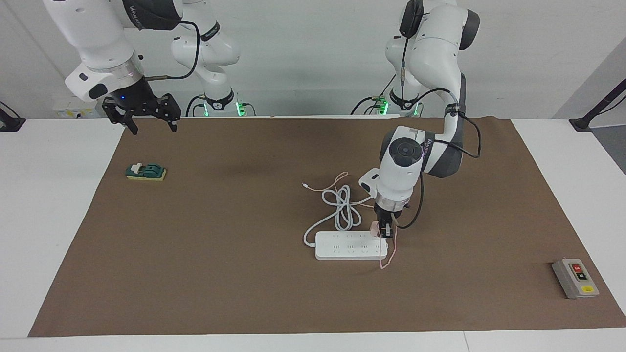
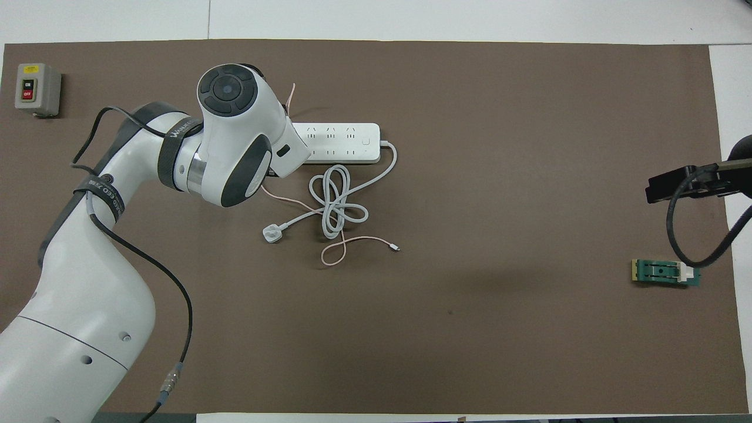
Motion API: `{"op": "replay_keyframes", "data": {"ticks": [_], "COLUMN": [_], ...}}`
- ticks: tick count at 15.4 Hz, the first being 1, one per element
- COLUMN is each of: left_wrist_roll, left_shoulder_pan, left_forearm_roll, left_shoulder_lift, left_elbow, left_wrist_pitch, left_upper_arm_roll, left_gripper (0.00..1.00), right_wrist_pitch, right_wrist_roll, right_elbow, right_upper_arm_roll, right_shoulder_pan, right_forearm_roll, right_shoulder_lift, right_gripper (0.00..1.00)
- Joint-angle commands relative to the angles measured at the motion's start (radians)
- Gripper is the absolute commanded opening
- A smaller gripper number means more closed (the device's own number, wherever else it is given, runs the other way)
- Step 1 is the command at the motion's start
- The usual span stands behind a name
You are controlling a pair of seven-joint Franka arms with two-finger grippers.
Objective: Plug charger into power strip
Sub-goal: 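Press the charger down into the socket with the left gripper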
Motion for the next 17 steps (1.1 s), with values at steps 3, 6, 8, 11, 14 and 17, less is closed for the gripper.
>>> {"op": "replay_keyframes", "data": {"ticks": [3, 6, 8, 11, 14, 17], "left_wrist_roll": [-0.003, -0.003, -0.003, -0.006, -0.007, -0.007], "left_shoulder_pan": [-0.006, -0.006, -0.007, -0.009, -0.01, -0.021], "left_forearm_roll": [0.018, 0.018, 0.017, 0.017, 0.017, 0.018], "left_shoulder_lift": [-0.014, -0.014, -0.011, -0.011, -0.013, -0.013], "left_elbow": [-0.025, -0.028, -0.028, -0.032, -0.04, -0.043], "left_wrist_pitch": [0.025, 0.04, 0.054, 0.059, 0.059, 0.053], "left_upper_arm_roll": [0.015, 0.015, 0.015, 0.015, 0.015, 0.017], "left_gripper": [0.0, 0.0, 0.0, 0.0, 0.0, 0.0], "right_wrist_pitch": [0.001, 0.001, 0.001, 0.003, 0.003, 0.003], "right_wrist_roll": [0.006, 0.006, 0.006, 0.006, 0.006, 0.006], "right_elbow": [-0.011, -0.011, -0.011, -0.011, -0.008, -0.008], "right_upper_arm_roll": [0.013, 0.013, 0.013, 0.013, 0.013, 0.013], "right_shoulder_pan": [-0.019, -0.019, -0.019, -0.019, -0.019, -0.019], "right_forearm_roll": [0.02, 0.02, 0.02, 0.02, 0.02, 0.02], "right_shoulder_lift": [-0.015, -0.015, -0.015, -0.015, -0.015, -0.015], "right_gripper": [1.0, 1.0, 1.0, 1.0, 1.0, 1.0]}}
